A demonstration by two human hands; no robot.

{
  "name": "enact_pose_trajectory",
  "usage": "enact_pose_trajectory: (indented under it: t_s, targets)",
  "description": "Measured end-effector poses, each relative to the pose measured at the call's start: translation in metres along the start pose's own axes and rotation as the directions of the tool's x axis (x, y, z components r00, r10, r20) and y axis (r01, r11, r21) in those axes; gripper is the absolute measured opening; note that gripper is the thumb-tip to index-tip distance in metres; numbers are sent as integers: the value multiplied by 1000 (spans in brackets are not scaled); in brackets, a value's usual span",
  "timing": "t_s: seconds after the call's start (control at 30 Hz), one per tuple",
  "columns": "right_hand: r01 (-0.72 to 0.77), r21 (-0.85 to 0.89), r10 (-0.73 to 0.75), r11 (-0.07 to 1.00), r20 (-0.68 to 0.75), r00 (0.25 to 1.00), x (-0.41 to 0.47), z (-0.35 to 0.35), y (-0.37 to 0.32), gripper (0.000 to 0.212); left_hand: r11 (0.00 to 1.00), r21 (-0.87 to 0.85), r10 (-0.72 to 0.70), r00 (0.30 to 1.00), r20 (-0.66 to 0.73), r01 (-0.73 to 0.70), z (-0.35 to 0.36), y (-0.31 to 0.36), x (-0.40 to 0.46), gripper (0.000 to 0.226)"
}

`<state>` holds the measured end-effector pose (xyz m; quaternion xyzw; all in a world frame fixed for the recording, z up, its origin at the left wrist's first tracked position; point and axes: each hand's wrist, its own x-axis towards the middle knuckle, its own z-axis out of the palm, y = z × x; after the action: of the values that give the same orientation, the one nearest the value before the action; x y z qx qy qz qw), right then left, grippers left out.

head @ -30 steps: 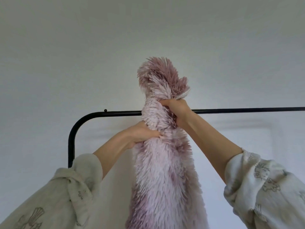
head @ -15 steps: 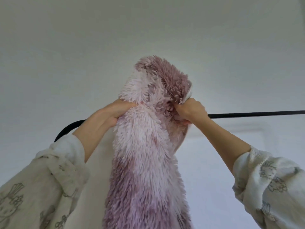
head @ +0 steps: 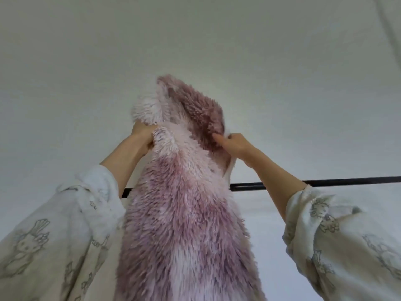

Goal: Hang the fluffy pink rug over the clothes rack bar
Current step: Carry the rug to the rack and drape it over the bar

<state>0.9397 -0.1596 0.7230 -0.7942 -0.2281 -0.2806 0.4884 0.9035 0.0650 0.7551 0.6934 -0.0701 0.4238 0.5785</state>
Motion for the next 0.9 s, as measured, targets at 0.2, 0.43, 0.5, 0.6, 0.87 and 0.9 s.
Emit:
enact_pose_trajectory:
  t_s: [0.2,0.43,0.5,0.6,0.87,0.9]
  targets:
    - [-10,-320,73,947,188,979,-8,37,31,47,737,657,-442,849,291,158,-5,-30,-5,14]
    - [238,-102,-179,966,403,898,-49,51,-5,47,738,662,-428,848,311,129,-10,-29,-21,21]
    - [290,-145,-198,946,450,871,-55,56,-6,51,723,681,-413,863,291,116,-11,-29,-23,18]
    - [303,-173,-203,937,436,877,-57,57,-4,50,630,774,-372,900,226,66,-12,-26,-28,25]
    - [240,-135,-167,961,407,898,-55,65,-6,43,710,704,-220,947,232,-7,-27,-19,-50,44]
    - [234,-130,-164,964,404,900,-55,66,-6,41,728,685,-193,952,237,-23,-30,-19,-56,46]
